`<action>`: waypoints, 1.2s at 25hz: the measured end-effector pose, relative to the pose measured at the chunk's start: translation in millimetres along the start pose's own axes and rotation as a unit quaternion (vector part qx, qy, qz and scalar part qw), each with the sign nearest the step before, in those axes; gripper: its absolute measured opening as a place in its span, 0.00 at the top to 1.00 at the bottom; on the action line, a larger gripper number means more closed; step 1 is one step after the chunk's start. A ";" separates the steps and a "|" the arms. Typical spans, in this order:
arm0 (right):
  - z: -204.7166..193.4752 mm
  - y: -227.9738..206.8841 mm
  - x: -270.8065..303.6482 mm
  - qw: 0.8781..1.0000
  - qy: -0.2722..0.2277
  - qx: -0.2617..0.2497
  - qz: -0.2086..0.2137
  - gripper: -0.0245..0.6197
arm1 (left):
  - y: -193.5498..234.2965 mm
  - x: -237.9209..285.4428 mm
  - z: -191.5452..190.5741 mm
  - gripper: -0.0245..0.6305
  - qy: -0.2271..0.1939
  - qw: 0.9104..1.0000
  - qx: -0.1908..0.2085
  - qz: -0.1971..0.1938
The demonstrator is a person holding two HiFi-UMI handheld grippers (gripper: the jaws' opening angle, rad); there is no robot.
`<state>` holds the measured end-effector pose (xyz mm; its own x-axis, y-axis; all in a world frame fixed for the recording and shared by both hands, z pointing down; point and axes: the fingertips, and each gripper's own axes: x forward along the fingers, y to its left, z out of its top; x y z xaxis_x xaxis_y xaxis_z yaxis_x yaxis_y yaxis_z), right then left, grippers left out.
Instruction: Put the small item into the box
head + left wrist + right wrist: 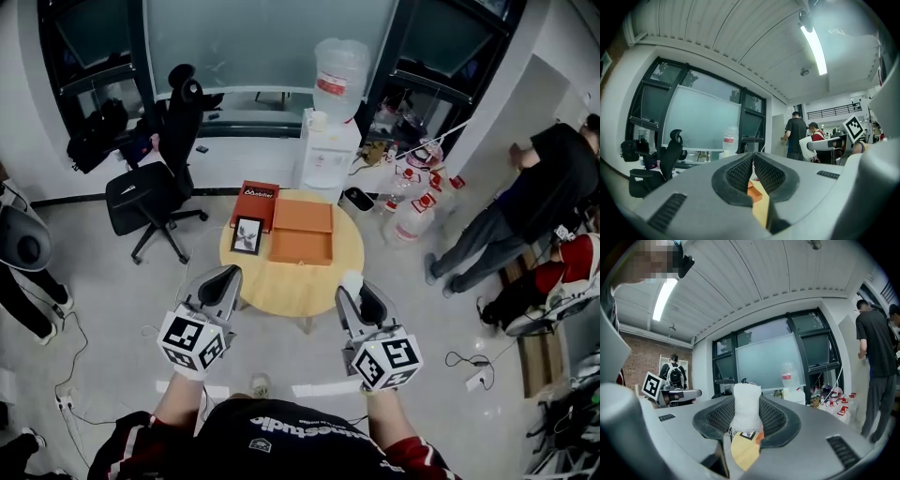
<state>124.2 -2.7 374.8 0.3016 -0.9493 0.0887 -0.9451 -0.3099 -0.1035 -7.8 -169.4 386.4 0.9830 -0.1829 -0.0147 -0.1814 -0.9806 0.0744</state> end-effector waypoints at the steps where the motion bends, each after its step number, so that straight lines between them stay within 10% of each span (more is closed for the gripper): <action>1: -0.6 1.5 7.0 1.000 0.002 -0.001 -0.002 0.68 | 7.6 3.4 0.1 0.92 -0.001 1.000 -0.002 -0.002; 30: -33.1 5.5 84.5 0.998 0.057 0.001 -0.010 0.68 | 73.3 38.5 -27.0 0.92 -0.004 0.999 -0.033 -0.023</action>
<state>140.3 -82.8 414.5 0.3047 -0.9307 0.2023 -0.9385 -0.3296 -0.1030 17.5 -246.4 418.1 0.9901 -0.1380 -0.0268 -0.1330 -0.9814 0.1384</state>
